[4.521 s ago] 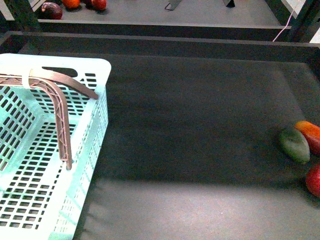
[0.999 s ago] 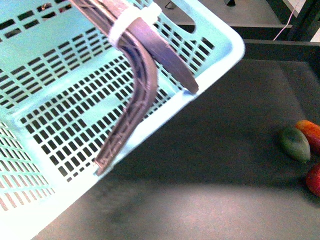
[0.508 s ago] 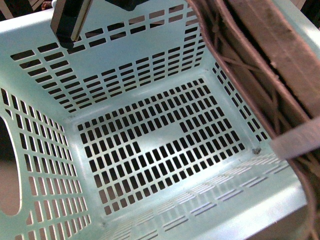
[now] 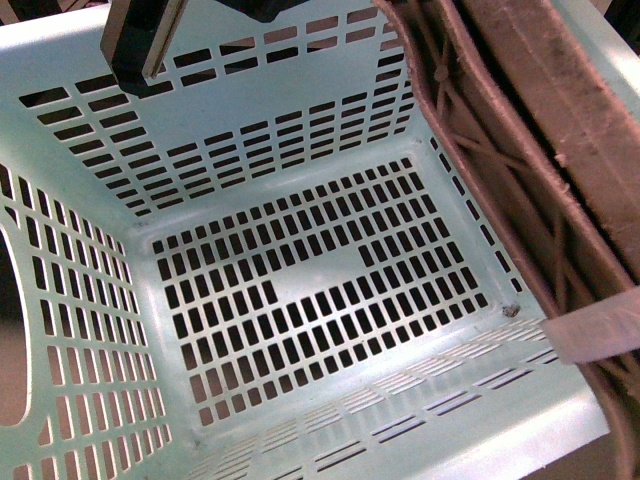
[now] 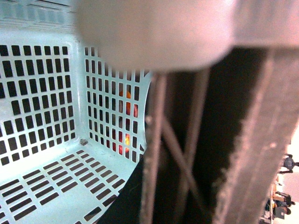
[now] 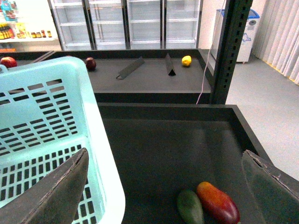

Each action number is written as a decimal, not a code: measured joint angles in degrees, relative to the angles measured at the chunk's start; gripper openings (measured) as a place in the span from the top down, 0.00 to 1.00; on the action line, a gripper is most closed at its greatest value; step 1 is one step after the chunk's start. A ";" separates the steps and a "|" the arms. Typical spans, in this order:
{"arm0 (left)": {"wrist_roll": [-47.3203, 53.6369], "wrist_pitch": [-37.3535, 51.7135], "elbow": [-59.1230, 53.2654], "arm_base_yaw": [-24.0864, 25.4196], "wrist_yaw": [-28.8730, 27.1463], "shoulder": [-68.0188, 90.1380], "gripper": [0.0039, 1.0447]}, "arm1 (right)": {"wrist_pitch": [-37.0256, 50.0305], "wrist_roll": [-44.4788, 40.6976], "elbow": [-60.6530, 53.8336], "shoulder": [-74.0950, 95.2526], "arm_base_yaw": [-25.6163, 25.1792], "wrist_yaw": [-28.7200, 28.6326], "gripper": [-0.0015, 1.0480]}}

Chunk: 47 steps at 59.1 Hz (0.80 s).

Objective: Pick apple with right arm and hold basket with left

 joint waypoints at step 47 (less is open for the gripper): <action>0.15 -0.04 0.04 -0.02 -0.02 -0.13 0.86 | -2.21 18.23 10.97 36.35 -13.79 2.99 0.08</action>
